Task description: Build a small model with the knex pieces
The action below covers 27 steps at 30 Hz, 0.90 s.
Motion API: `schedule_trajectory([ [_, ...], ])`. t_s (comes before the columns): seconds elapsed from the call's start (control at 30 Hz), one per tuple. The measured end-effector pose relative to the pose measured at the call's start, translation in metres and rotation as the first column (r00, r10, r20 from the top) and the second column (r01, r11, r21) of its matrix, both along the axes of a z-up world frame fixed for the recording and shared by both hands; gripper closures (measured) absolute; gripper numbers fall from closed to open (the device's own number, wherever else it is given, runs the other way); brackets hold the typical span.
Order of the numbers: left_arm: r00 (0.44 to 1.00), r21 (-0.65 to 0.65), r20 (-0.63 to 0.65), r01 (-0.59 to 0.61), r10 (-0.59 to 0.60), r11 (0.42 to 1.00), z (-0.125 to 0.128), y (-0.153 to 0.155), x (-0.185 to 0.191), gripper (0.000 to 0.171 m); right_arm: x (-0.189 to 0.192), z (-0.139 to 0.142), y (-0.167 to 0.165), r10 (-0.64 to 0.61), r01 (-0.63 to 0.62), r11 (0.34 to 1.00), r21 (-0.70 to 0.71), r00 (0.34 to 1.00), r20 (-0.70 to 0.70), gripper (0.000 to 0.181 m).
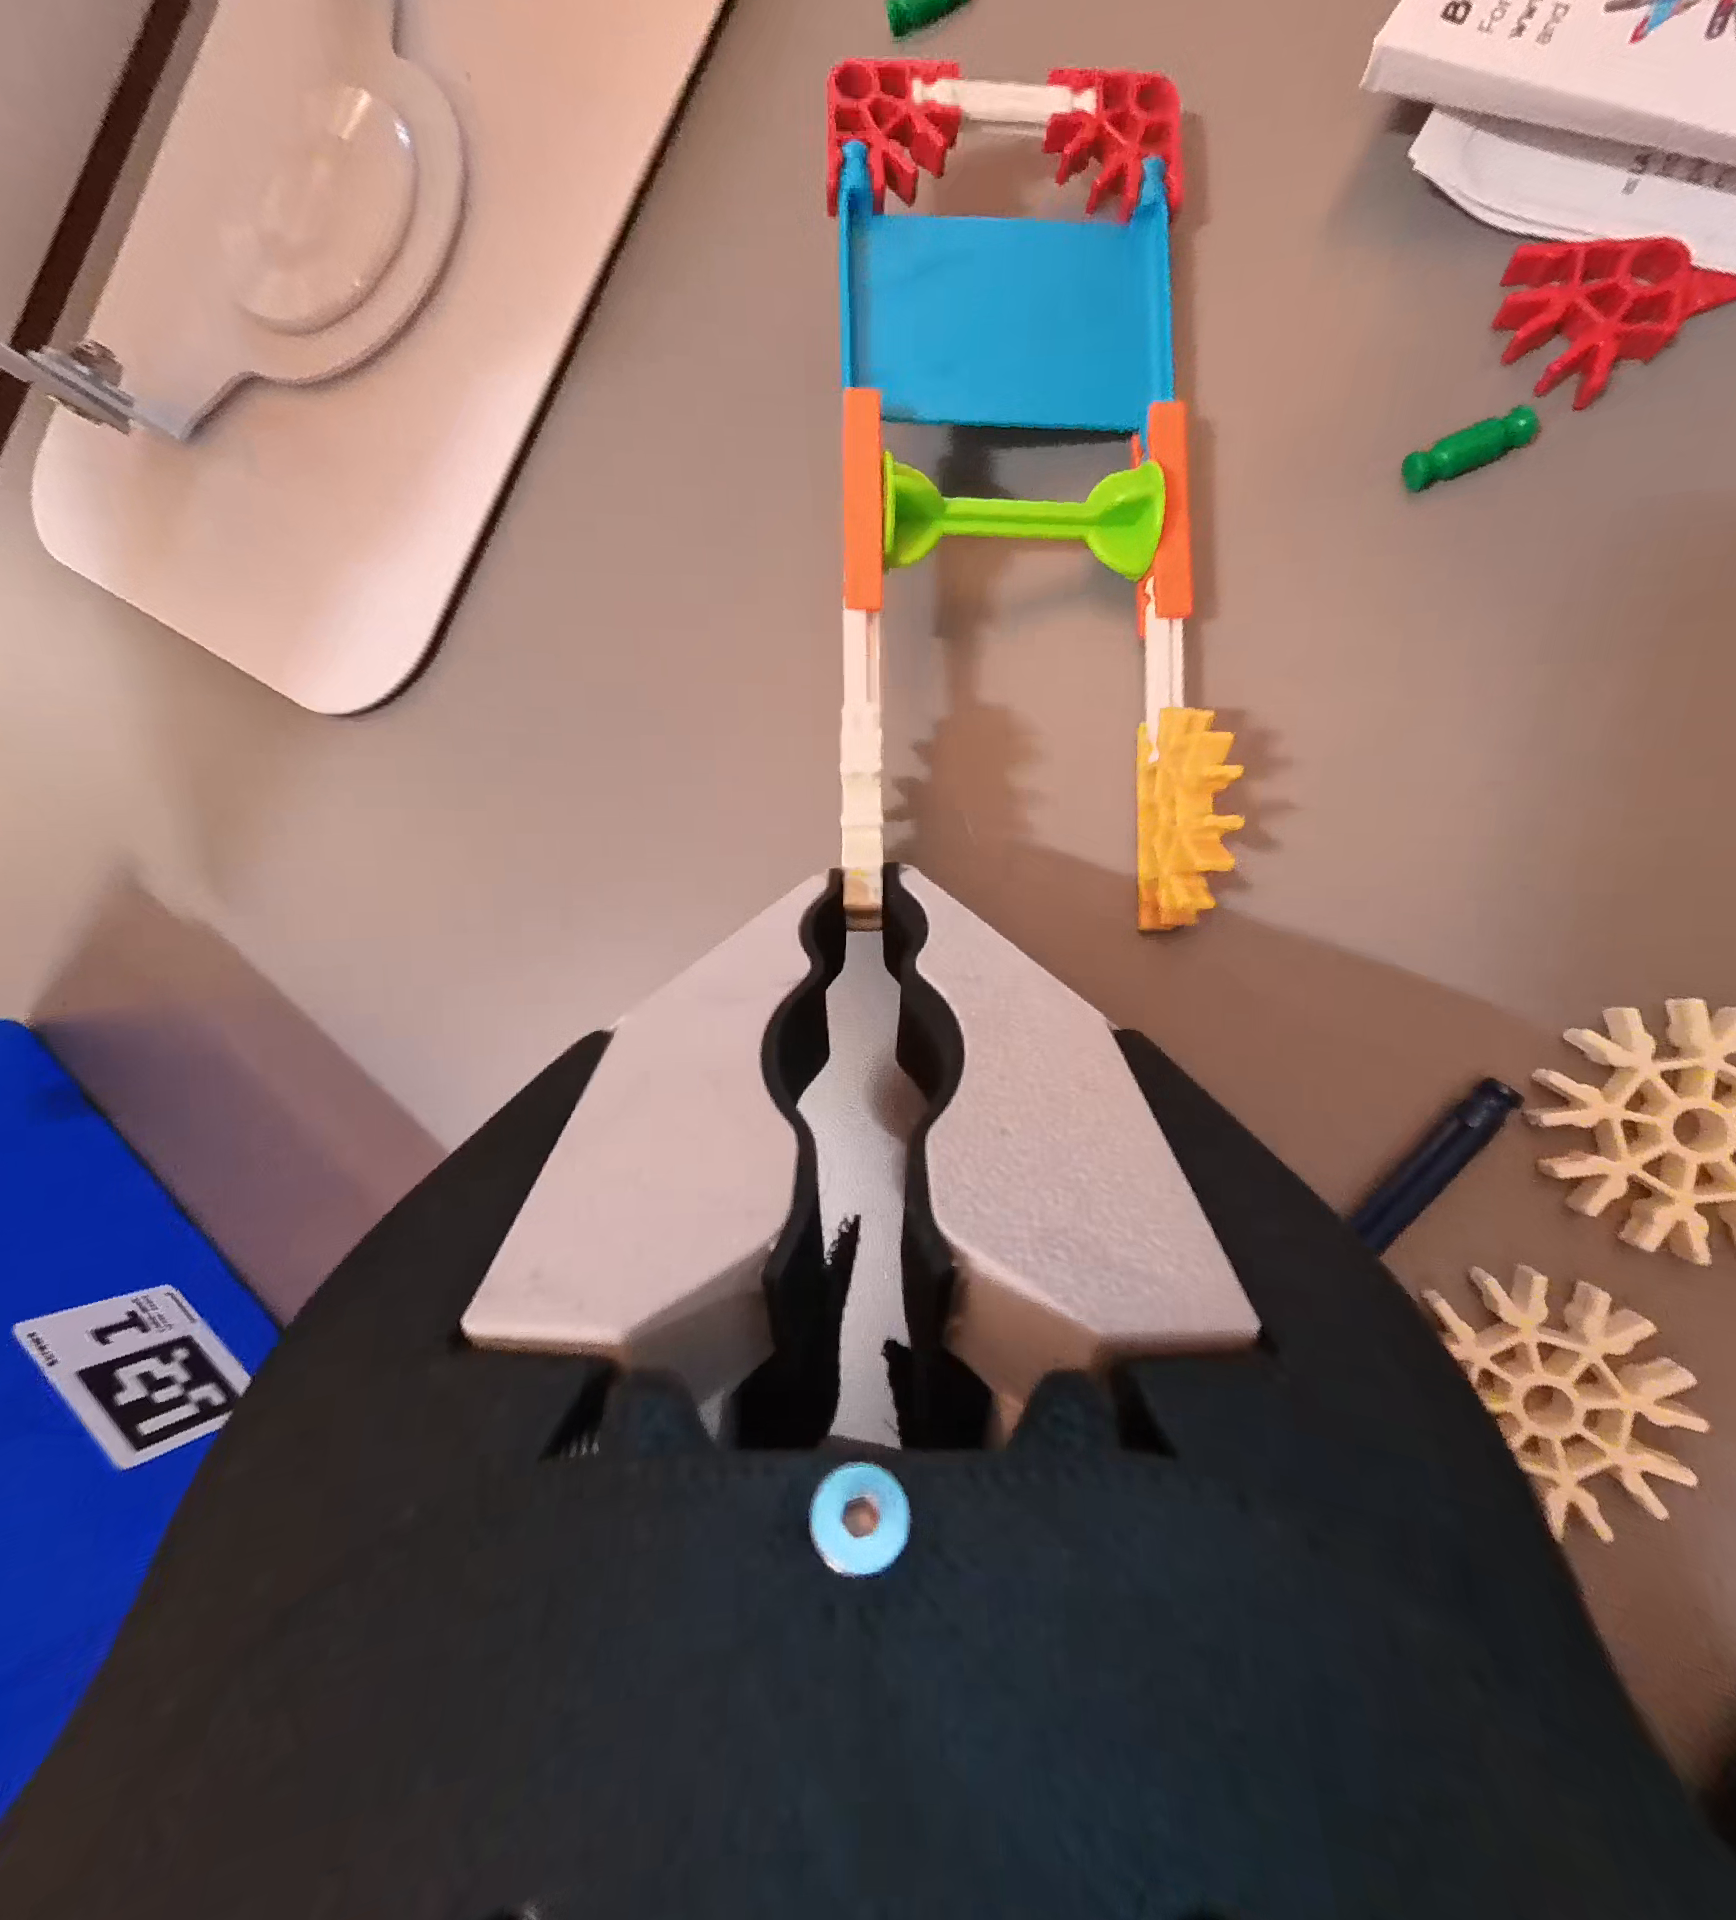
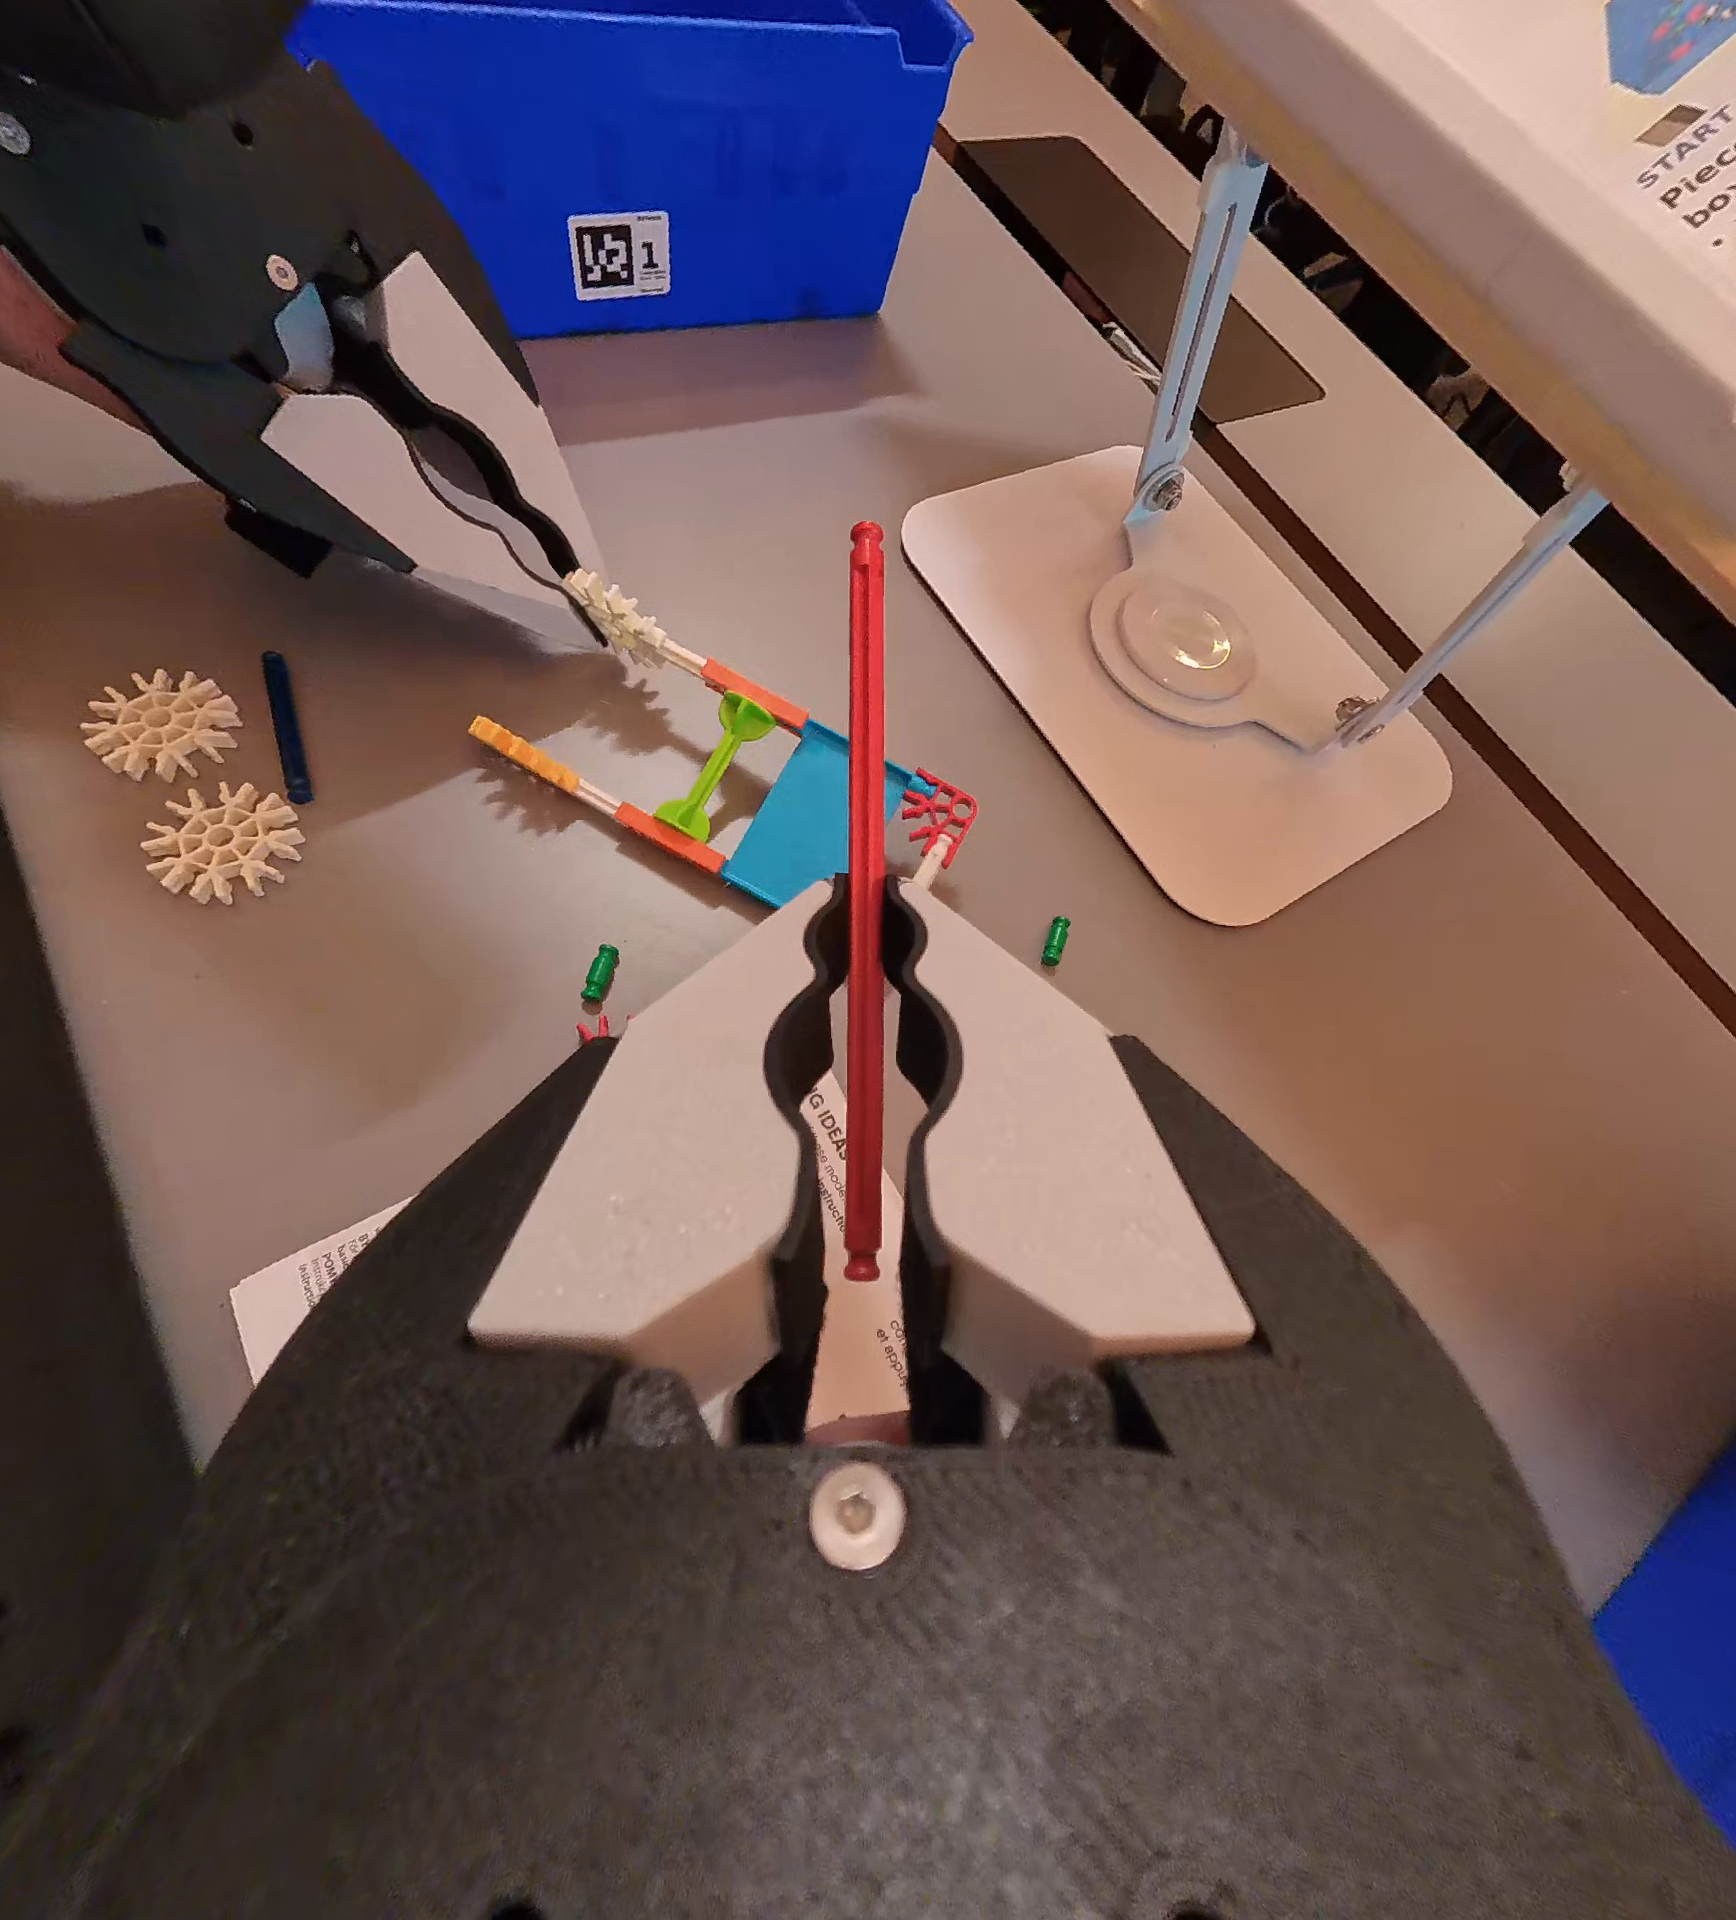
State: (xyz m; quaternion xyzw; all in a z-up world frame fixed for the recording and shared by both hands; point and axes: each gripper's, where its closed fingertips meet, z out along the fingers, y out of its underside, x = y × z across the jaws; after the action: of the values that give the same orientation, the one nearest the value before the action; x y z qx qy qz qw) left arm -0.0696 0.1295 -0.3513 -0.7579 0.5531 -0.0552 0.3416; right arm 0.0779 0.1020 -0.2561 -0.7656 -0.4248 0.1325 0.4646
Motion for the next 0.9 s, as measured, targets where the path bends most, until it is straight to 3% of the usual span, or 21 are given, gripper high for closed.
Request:
schedule_trajectory([
  [0.23, 0.973, 0.067, 0.207, -0.119, 0.103, 0.991, 0.039, 0.02, -0.005, 0.167, -0.006, -0.002, -0.002, 0.02, -0.021, 1.0, -0.019, 0.999, -0.034, 0.179],
  [0.47, 0.878, 0.065, 0.447, -0.221, 0.17, 0.973, 0.074, 0.034, -0.008, 0.167, -0.027, -0.014, -0.009, 0.077, -0.081, 0.994, -0.076, 0.996, -0.049, 0.179],
  [0.7, 0.834, 0.107, 0.53, -0.243, 0.151, 0.964, 0.091, 0.034, 0.002, 0.168, -0.049, -0.023, -0.015, 0.116, -0.12, 0.987, -0.103, 0.992, -0.046, 0.179],
  [0.9, 0.837, 0.126, 0.534, -0.222, 0.122, 0.967, 0.092, 0.03, 0.012, 0.168, -0.054, -0.028, -0.012, 0.105, -0.111, 0.987, -0.117, 0.993, -0.056, 0.179],
])
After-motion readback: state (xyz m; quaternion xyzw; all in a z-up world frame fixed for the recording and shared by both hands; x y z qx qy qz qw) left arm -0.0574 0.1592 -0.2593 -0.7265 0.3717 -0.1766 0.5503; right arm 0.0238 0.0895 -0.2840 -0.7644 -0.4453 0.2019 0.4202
